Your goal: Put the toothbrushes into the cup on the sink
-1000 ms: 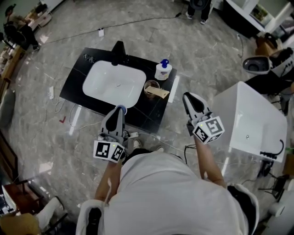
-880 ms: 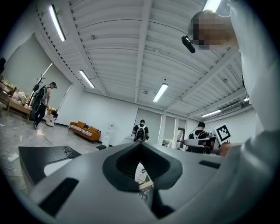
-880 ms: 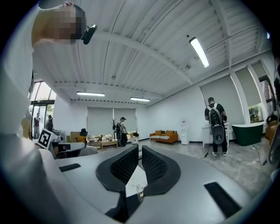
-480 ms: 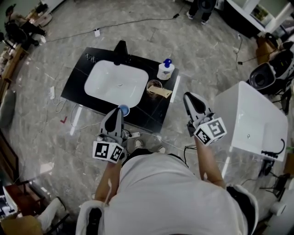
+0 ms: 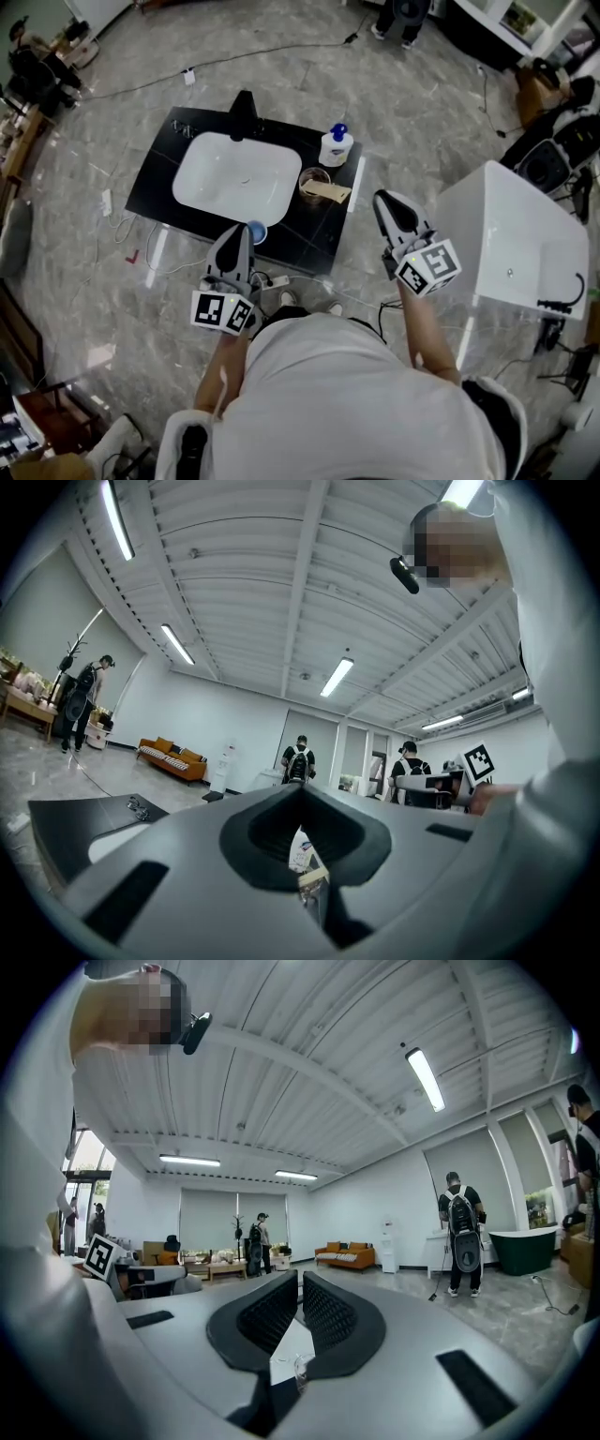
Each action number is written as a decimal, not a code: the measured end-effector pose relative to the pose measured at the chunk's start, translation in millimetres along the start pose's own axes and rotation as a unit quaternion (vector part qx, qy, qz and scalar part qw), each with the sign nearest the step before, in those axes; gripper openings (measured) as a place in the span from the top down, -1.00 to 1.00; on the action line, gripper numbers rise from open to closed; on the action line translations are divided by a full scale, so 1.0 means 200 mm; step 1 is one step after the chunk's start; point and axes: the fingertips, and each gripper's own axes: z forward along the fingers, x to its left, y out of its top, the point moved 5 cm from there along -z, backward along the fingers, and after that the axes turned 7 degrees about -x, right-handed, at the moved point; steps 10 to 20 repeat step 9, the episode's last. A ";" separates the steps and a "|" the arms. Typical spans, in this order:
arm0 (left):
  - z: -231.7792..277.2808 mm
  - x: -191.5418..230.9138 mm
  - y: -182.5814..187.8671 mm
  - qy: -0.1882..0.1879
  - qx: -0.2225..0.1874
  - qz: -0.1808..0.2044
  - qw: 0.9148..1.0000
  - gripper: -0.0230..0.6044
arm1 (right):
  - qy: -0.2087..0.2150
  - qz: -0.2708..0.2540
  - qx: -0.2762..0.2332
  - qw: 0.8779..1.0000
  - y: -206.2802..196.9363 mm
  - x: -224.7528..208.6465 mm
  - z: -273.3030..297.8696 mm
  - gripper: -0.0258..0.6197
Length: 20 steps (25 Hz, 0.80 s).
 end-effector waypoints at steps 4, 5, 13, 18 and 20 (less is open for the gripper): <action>0.01 0.02 0.01 -0.004 0.002 -0.002 1.000 0.92 | -0.003 -0.014 0.004 1.000 0.02 -0.01 0.02 0.78; 0.02 0.02 0.01 -0.004 0.000 -0.001 1.000 0.92 | -0.004 -0.016 0.004 1.000 0.03 -0.02 0.02 0.78; 0.05 0.05 0.02 -0.005 -0.004 -0.003 1.000 0.92 | -0.011 -0.013 0.001 1.000 0.03 -0.04 0.04 0.78; 0.05 0.05 0.02 -0.005 -0.004 -0.003 1.000 0.92 | -0.011 -0.013 0.001 1.000 0.03 -0.04 0.04 0.78; 0.05 0.05 0.02 -0.005 -0.004 -0.003 1.000 0.92 | -0.011 -0.013 0.001 1.000 0.03 -0.04 0.04 0.78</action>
